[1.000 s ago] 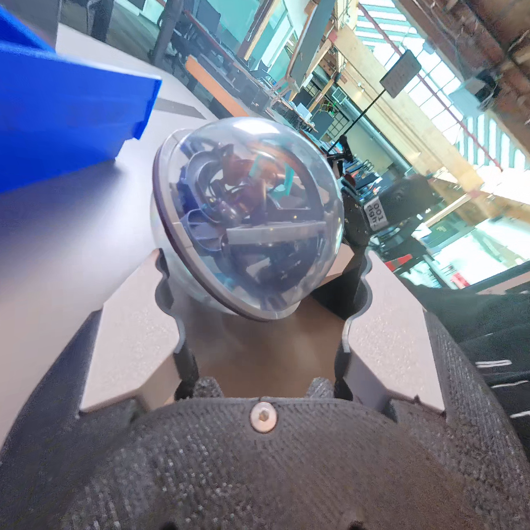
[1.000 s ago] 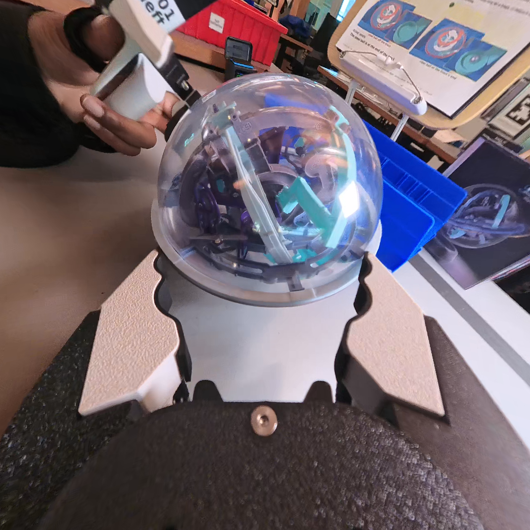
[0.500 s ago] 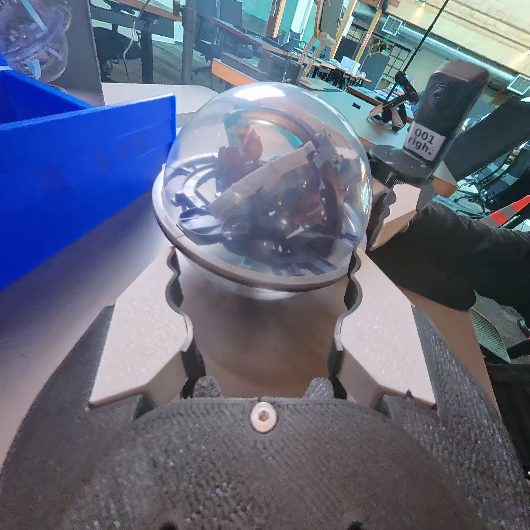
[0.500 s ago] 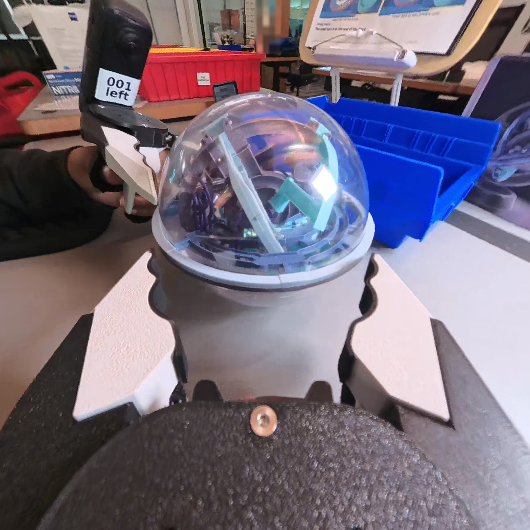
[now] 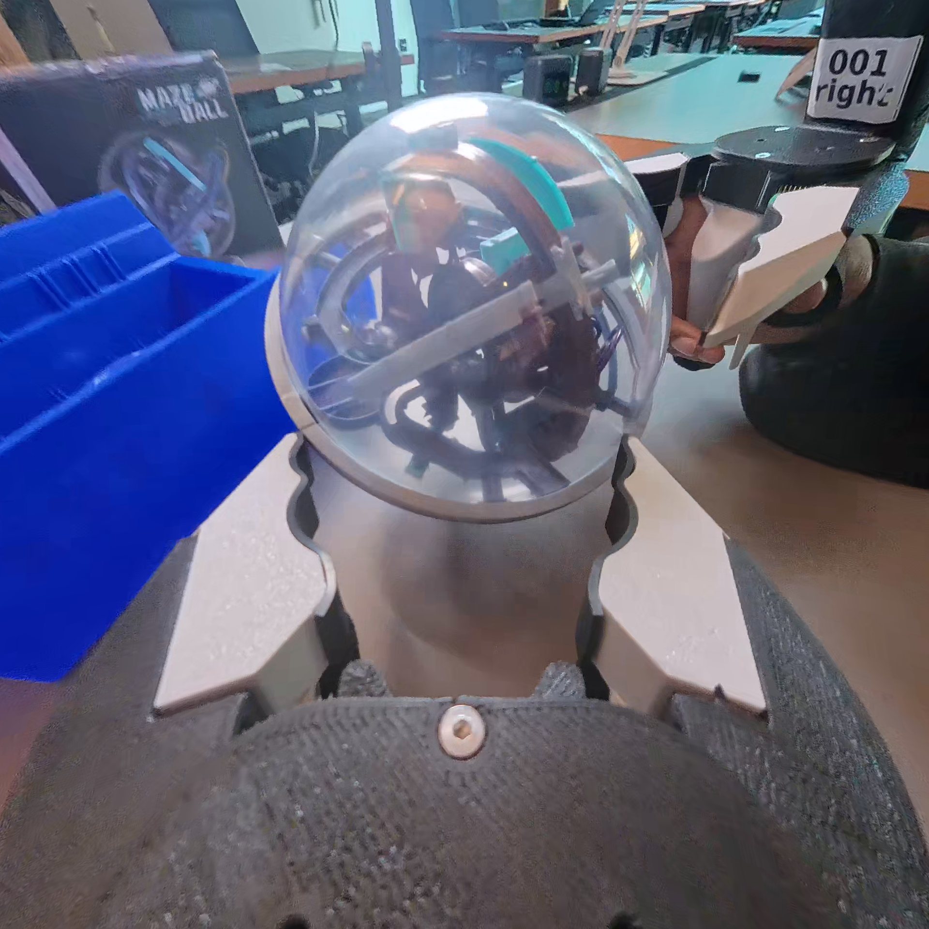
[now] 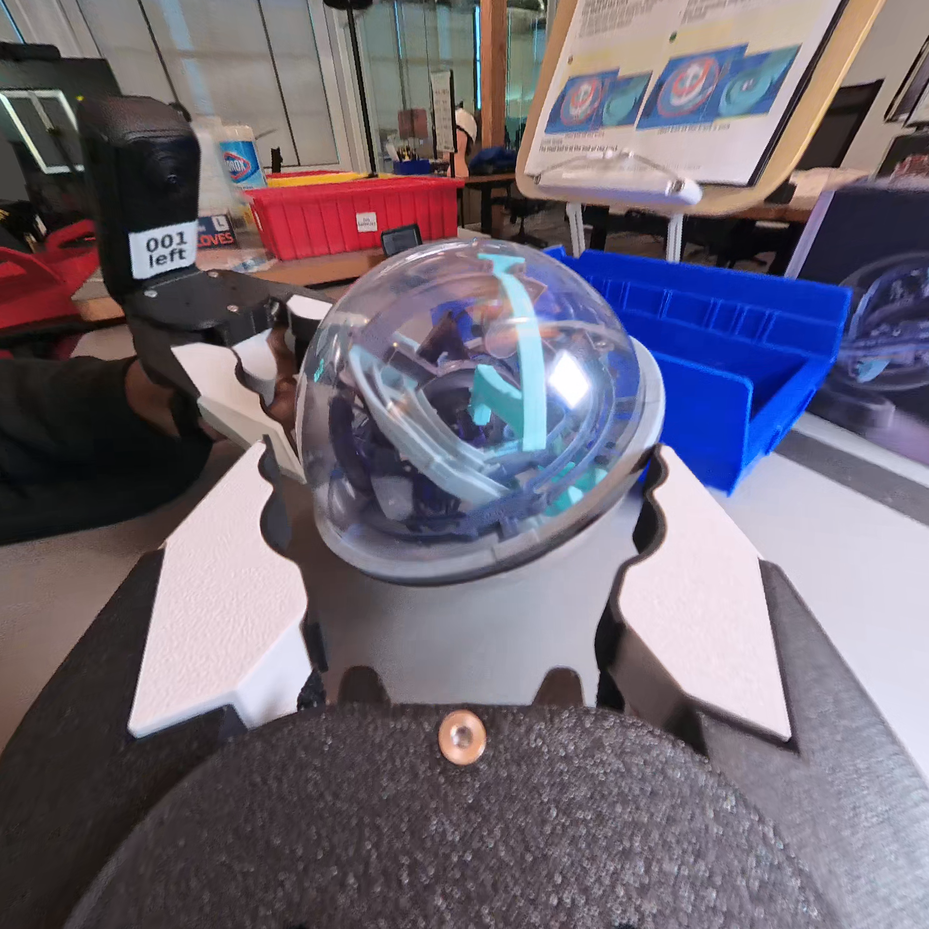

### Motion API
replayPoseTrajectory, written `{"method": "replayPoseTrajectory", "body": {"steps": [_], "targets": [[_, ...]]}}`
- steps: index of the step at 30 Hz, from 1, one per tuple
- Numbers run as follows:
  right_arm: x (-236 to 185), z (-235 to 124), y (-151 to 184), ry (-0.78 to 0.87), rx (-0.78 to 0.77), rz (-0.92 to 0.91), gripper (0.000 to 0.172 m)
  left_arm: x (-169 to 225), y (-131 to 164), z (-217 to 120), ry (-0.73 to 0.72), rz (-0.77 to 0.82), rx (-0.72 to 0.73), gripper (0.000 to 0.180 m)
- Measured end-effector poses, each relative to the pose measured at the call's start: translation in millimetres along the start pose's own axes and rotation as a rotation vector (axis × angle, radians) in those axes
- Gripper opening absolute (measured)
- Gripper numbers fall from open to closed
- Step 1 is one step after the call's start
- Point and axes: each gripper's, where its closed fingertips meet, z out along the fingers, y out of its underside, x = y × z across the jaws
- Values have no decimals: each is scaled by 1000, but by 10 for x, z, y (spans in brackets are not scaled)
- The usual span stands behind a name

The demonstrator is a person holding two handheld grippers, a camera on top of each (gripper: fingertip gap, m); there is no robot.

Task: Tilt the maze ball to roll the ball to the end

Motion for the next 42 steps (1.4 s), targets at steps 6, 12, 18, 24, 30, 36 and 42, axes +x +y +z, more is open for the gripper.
{"method": "replayPoseTrajectory", "body": {"steps": [6,12,18,24,30,36,42], "targets": [[56,206,-331,4,-14,-139,143,-197,-362,-150,-3,-63,64,114],[59,349,-382,-6,-32,-185,145,-381,-538,-294,66,-168,79,113],[23,395,45,22,-173,-132,142,-347,-110,-233,170,-349,-48,113],[92,389,349,23,-243,-68,144,-348,84,-118,184,-382,-83,110],[108,313,265,63,-221,-82,143,-355,-132,-244,101,-242,29,120],[-197,-91,96,172,-226,-100,139,19,-295,-672,-65,-71,65,126],[-701,-636,116,269,-171,-22,132,535,-90,-996,-143,-135,68,121]]}}
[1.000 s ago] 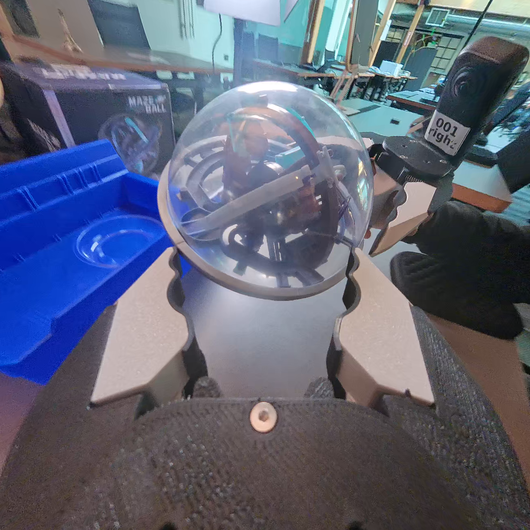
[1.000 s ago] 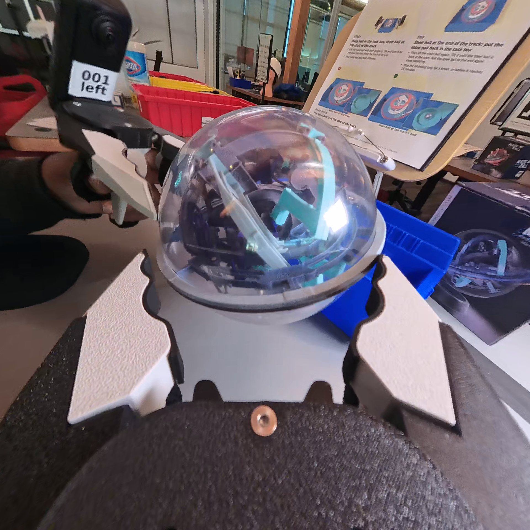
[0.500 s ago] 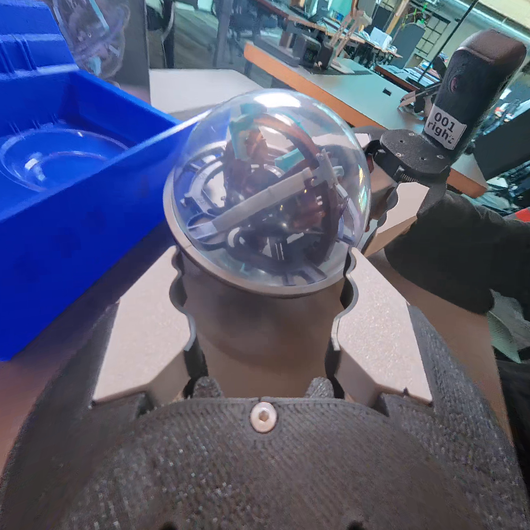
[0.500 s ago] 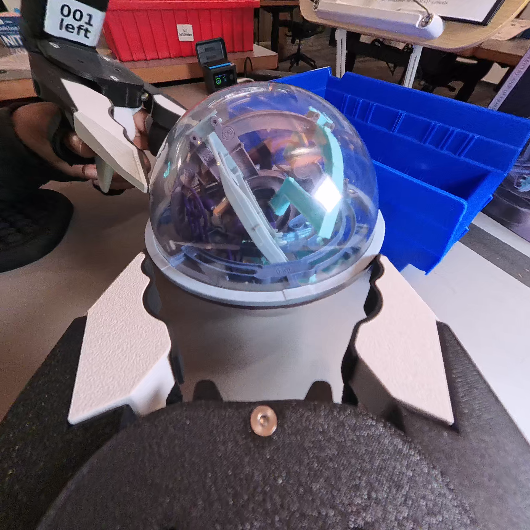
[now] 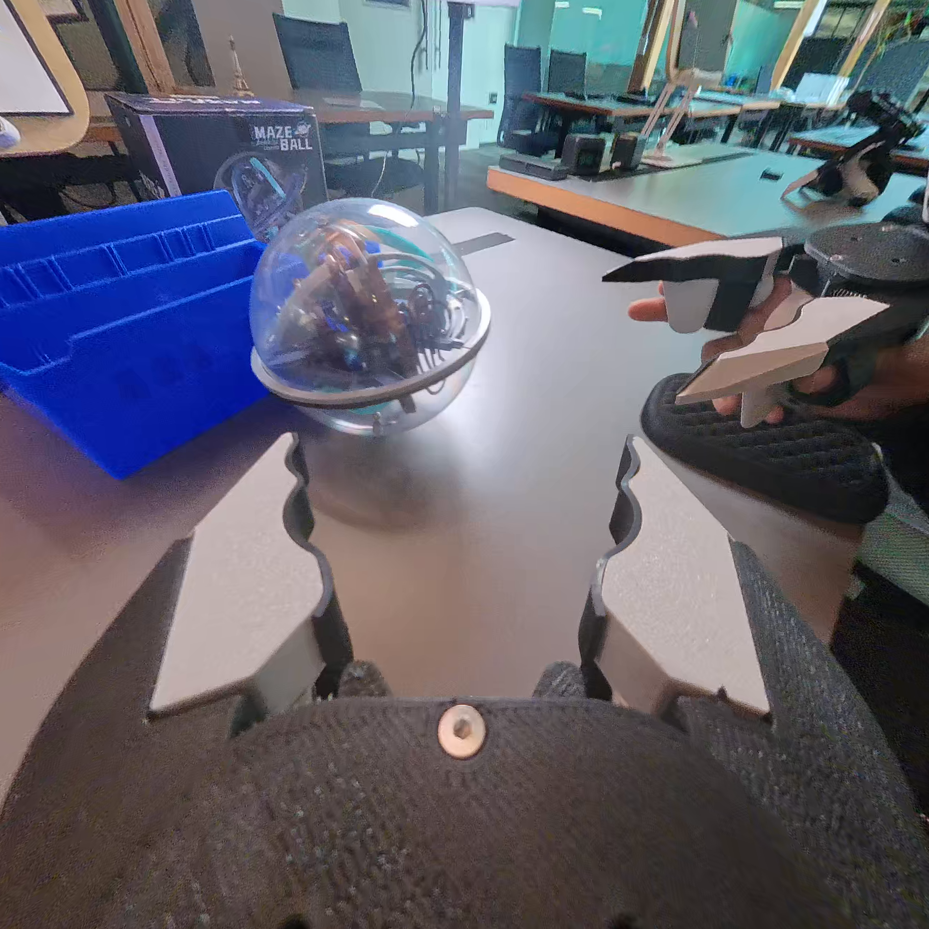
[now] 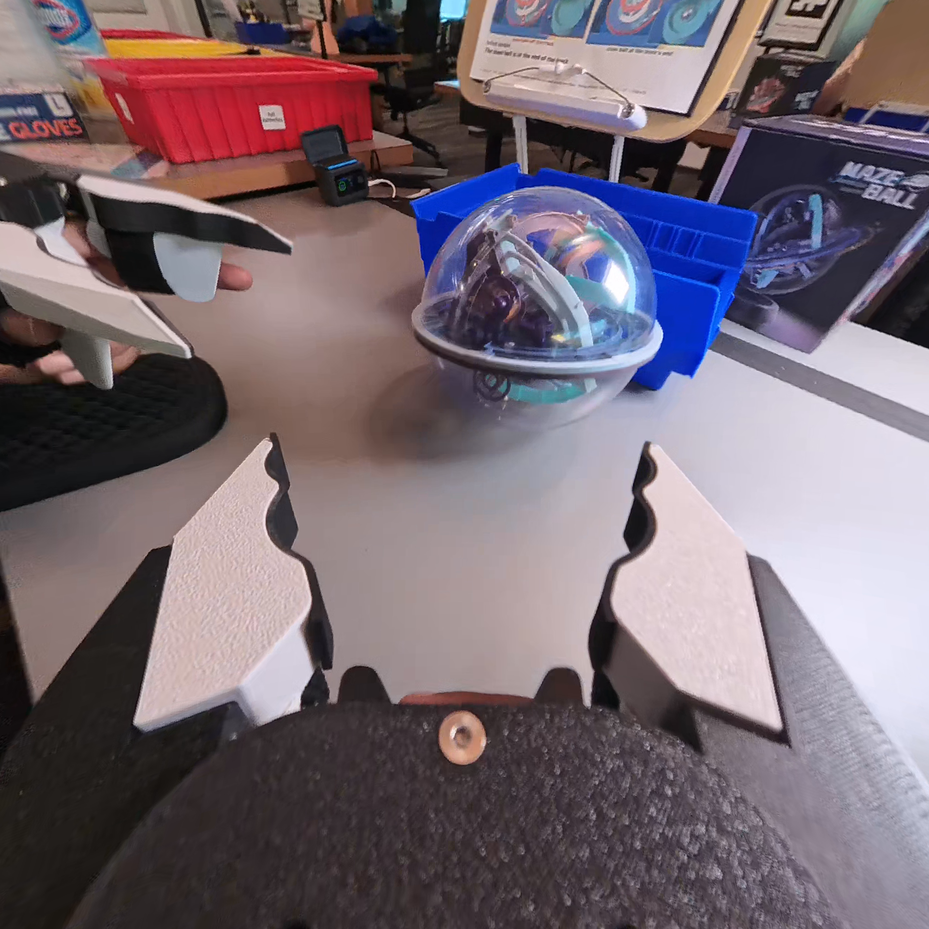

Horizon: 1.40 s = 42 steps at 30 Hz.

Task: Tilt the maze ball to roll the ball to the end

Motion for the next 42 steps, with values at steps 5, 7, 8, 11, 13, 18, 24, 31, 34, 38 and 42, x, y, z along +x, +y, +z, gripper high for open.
{"method": "replayPoseTrajectory", "body": {"steps": [5,7,8,11,13,18,24,31,34,38,42], "targets": [[-29,-497,136,98,42,45,121,233,118,-175,-42,-16,122,106],[26,-606,215,132,54,62,115,158,307,-74,-80,-12,62,107],[48,-622,249,135,57,75,113,155,359,-39,-74,-28,32,108],[79,-558,318,114,45,104,96,135,298,-31,-75,-39,68,105],[95,-481,327,110,51,110,86,112,322,-8,-55,-81,56,105],[186,-401,340,173,49,86,84,53,235,-50,-21,-164,124,102],[234,-480,317,210,88,89,94,45,247,-53,-46,-143,123,103],[229,-449,362,195,76,101,96,11,231,-85,-72,-143,146,105],[247,-460,367,183,88,134,96,21,258,-55,-71,-135,122,105],[230,-441,381,169,74,135,98,10,298,-24,-93,-120,91,103],[223,-457,367,201,83,95,97,-1,299,-32,-104,-119,93,102]]}}
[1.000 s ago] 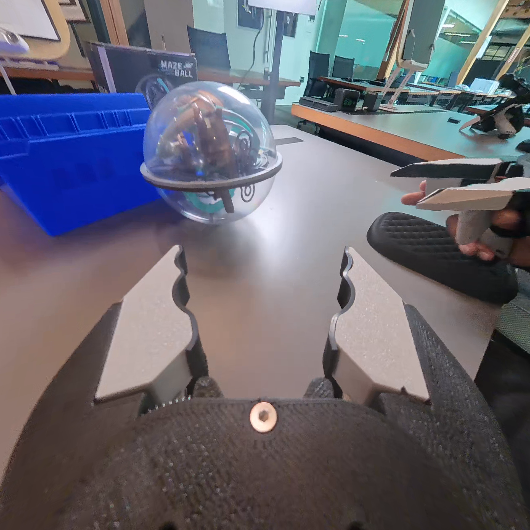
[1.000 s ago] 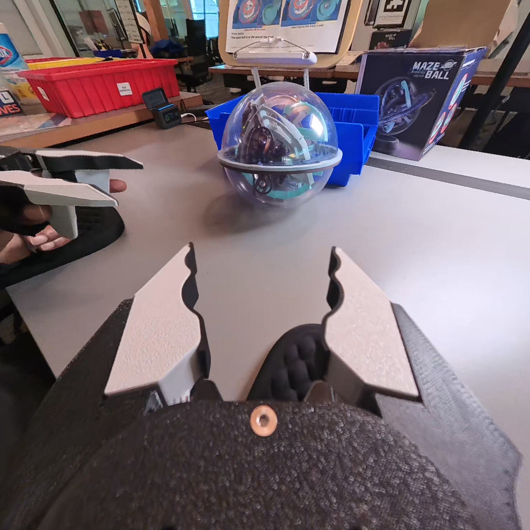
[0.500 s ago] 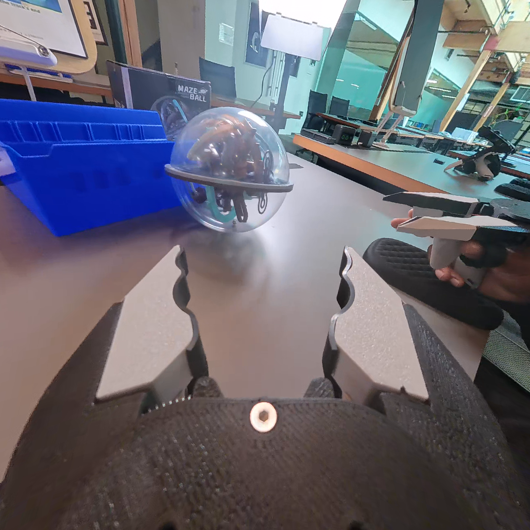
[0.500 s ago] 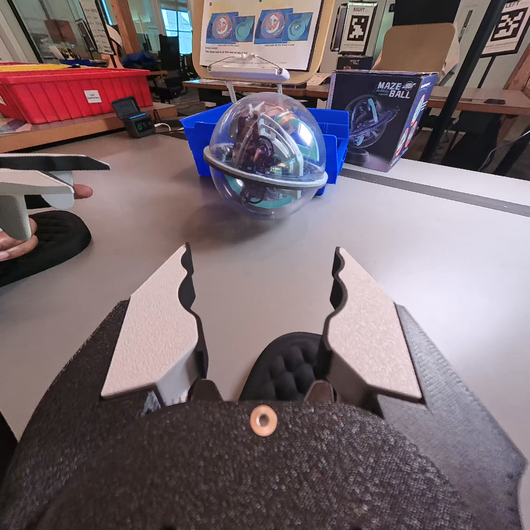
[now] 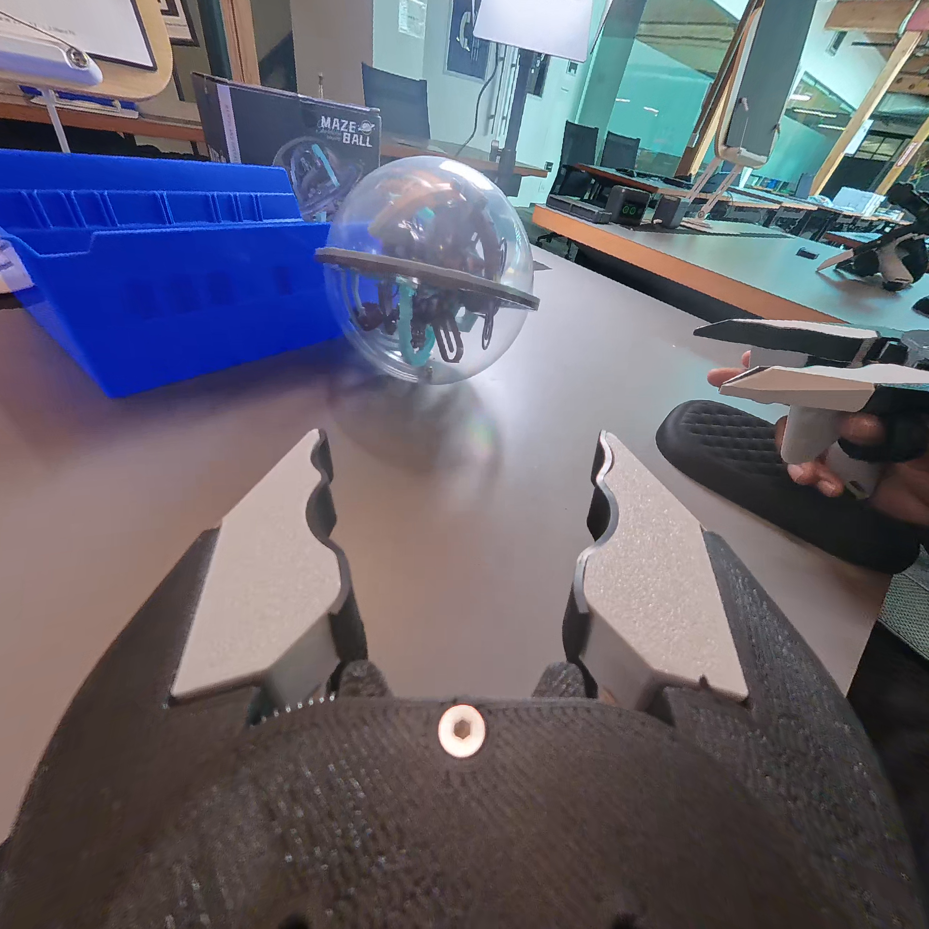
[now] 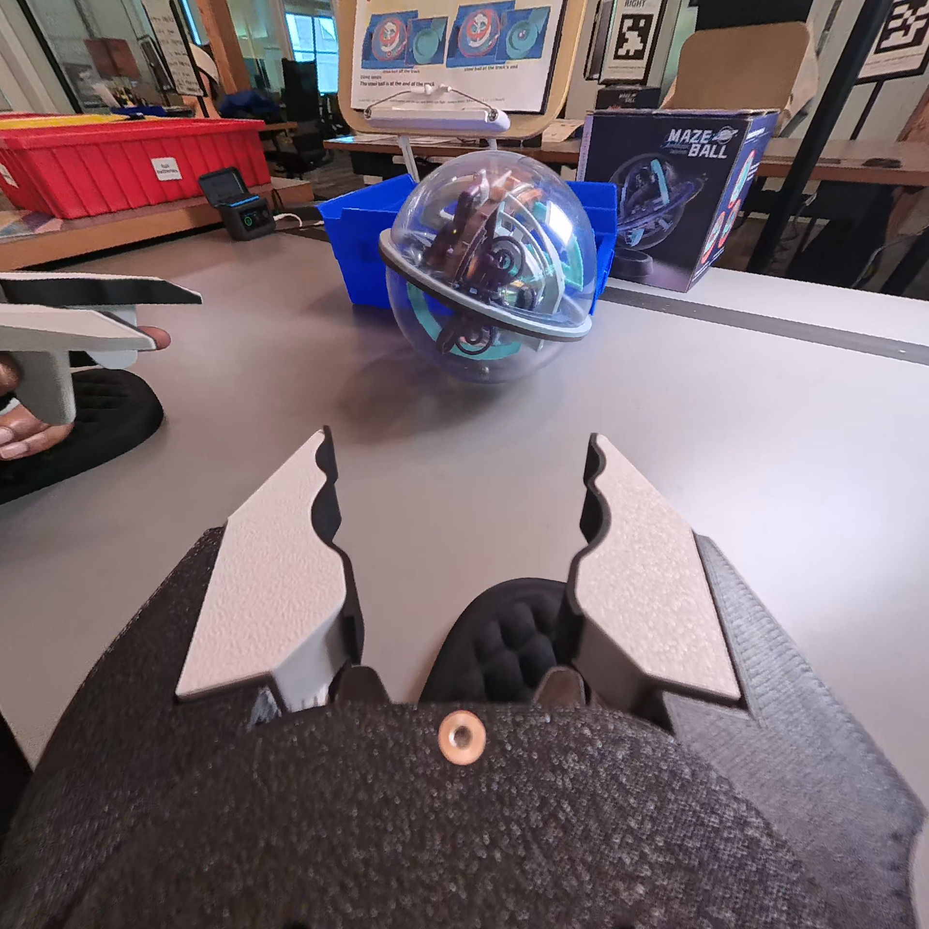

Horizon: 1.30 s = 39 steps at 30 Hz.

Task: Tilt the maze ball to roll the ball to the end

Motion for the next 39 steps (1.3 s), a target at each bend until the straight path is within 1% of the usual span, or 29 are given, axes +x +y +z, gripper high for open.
{"method": "replayPoseTrajectory", "body": {"steps": [7,9,10,13,14,15,16,17,18,19,21,24,26,28,31,34,39], "targets": [[-18,1,-6,14,-3,-34,97,5,12,5,-14,24,-10,100],[-28,-2,-27,22,2,-52,94,-2,21,18,-28,31,-21,97],[-50,-7,-52,22,8,-66,91,-8,31,34,-36,35,-34,92],[-268,-45,-243,-45,76,-61,64,-17,40,135,-62,65,-75,62],[-389,-65,-333,-87,109,-49,49,-5,17,175,-67,88,-76,46],[-518,-88,-419,-128,138,-45,32,18,-2,219,-68,110,-77,26],[-655,-108,-501,-165,163,-48,15,33,-6,269,-71,130,-87,0],[-809,-126,-572,-203,180,-56,4,6,4,327,-101,142,-106,0],[-991,-140,-631,-251,185,-69,0,-52,38,382,-151,159,-139,0],[-1198,-151,-675,-309,182,-87,0,-102,63,428,-198,184,-161,0],[-1603,-167,-731,-410,168,-141,0,-133,103,504,-244,231,-191,0],[-2081,-167,-781,-494,160,-219,0,-162,177,603,-298,299,-246,0],[-2310,-143,-767,-539,137,-236,0,-213,235,642,-347,369,-291,0],[-2407,-60,-691,-536,91,-261,0,-234,269,670,-379,425,-312,0],[-2418,72,-540,-508,21,-289,0,-255,287,682,-409,475,-318,0],[-2419,125,-443,-500,-13,-293,0,-281,302,678,-435,508,-330,0],[-2386,132,-424,-490,-28,-283,0,-317,313,664,-452,520,-336,0]]}}
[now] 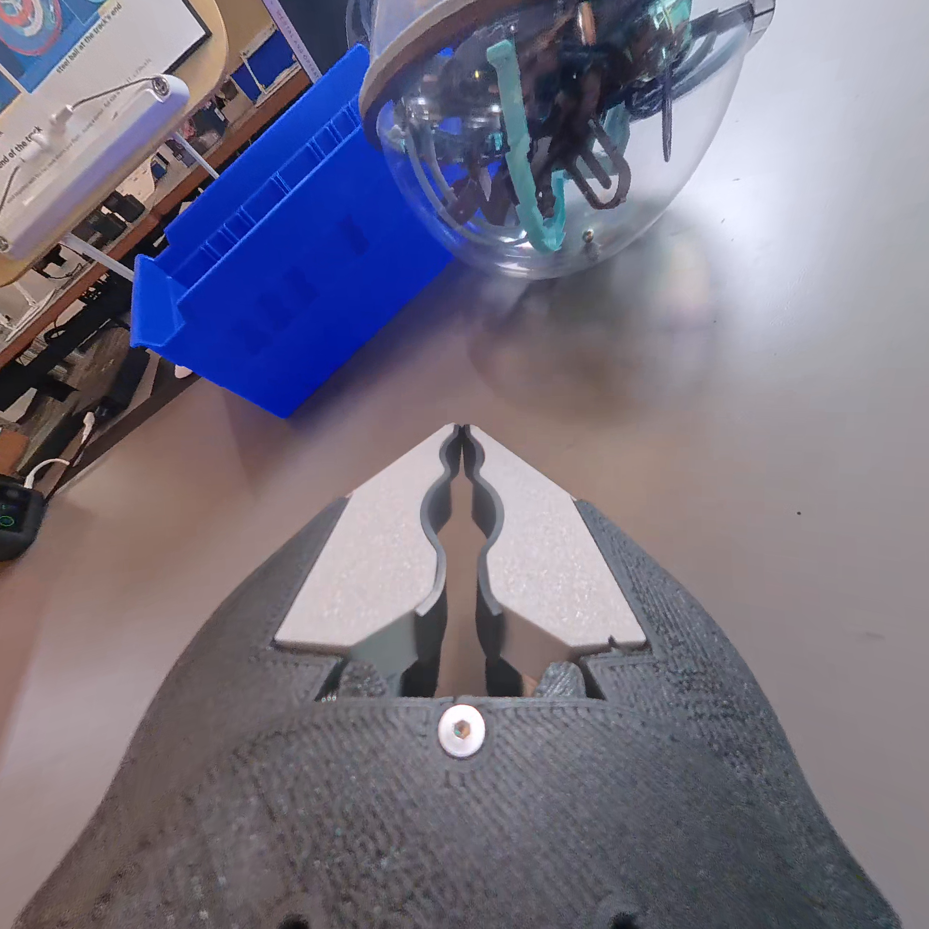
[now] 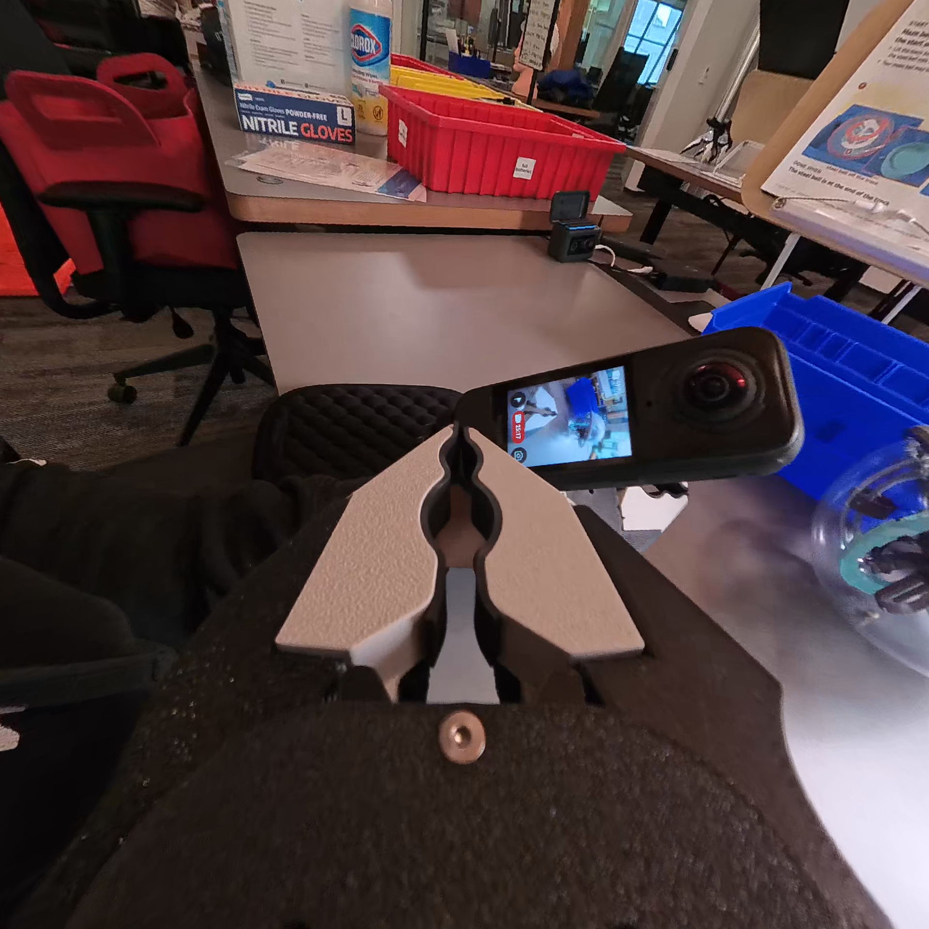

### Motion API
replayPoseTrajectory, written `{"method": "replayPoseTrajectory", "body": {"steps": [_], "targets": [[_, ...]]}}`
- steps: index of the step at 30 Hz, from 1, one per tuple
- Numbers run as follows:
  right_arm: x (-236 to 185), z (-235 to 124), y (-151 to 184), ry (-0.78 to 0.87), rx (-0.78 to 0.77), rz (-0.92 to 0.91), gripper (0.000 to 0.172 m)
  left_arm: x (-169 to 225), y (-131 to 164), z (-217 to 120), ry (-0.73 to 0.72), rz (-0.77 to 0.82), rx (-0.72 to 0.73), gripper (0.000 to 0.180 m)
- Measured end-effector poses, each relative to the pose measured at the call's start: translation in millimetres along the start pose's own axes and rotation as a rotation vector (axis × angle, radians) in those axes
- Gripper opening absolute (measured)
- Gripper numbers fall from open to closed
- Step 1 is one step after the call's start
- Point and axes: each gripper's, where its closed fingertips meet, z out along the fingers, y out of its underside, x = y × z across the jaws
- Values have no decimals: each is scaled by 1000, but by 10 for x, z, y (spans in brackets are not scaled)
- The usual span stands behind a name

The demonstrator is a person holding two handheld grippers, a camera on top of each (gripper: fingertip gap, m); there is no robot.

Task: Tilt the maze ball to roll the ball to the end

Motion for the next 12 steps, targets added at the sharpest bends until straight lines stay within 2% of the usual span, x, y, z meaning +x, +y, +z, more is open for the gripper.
{"method": "replayPoseTrajectory", "body": {"steps": [7,12], "targets": [[21,-14,13,-15,-13,44,0,-104,58,-3,-61,36,-28,0],[-36,-35,44,-79,-41,96,0,-218,-9,-76,-133,74,26,0]]}}
